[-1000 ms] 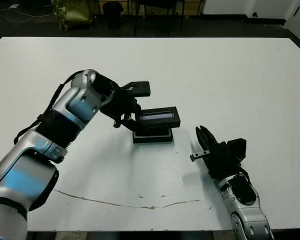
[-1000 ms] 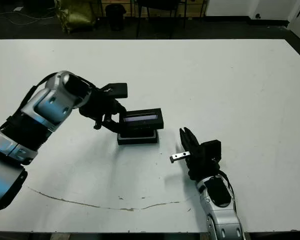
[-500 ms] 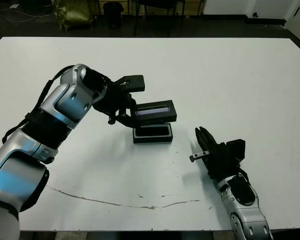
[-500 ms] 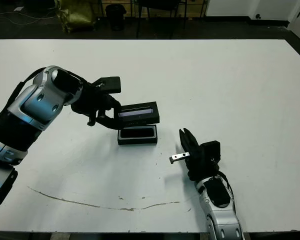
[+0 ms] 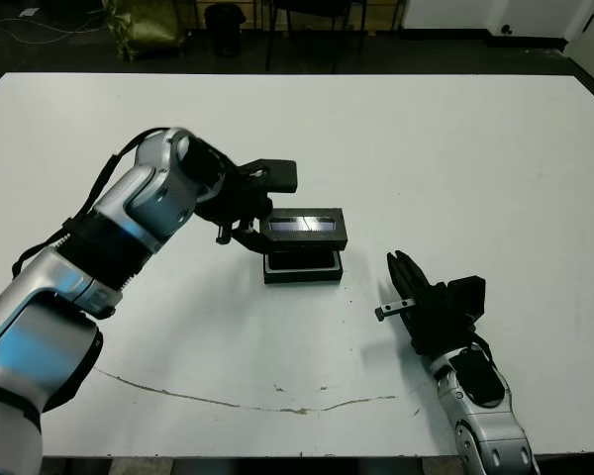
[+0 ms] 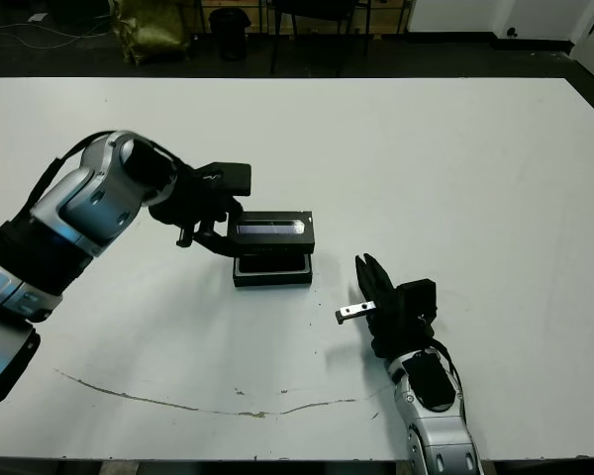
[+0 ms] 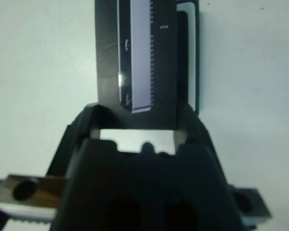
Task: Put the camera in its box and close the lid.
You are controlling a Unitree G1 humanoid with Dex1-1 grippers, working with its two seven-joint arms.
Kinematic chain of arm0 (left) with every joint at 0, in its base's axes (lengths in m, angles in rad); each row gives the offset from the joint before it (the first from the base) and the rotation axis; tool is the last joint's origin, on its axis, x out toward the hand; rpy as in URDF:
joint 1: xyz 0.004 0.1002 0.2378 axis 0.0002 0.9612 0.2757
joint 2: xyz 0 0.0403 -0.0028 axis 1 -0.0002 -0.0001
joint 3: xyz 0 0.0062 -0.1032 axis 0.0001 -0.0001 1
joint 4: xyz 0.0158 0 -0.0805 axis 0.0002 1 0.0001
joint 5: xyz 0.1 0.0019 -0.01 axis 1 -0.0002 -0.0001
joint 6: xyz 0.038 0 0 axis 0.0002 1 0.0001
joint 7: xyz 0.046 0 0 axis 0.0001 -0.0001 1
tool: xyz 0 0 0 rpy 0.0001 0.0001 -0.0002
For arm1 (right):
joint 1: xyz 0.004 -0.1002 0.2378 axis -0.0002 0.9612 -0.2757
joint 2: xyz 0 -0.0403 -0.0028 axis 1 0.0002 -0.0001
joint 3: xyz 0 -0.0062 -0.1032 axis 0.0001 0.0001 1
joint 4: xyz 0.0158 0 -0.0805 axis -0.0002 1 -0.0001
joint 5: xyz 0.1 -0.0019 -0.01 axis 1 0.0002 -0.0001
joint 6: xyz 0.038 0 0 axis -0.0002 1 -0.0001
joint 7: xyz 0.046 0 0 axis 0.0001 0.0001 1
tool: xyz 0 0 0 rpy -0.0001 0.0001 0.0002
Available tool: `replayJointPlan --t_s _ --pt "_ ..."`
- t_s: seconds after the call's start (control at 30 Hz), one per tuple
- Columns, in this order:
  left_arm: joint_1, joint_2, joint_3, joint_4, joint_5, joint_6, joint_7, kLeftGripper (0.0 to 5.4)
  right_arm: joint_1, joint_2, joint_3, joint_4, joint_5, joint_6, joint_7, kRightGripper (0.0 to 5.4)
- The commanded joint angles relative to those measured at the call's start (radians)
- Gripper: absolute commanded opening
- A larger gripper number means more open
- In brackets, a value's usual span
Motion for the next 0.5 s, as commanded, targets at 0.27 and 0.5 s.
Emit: replayJointPlan --t_s 0.27,0.5 --pt "-0.015 -0.023 -0.024 0.045 0.023 0.009 -0.02 2.26 0.018 -0.003 -0.007 0.011 -0.007 -0.004 -0.007 0.0" --pt "-0.016 -0.035 -0.015 0.062 0.01 0.01 -0.048 2.26 0.015 -0.008 -0.013 0.024 0.002 -0.021 0.006 0.0"
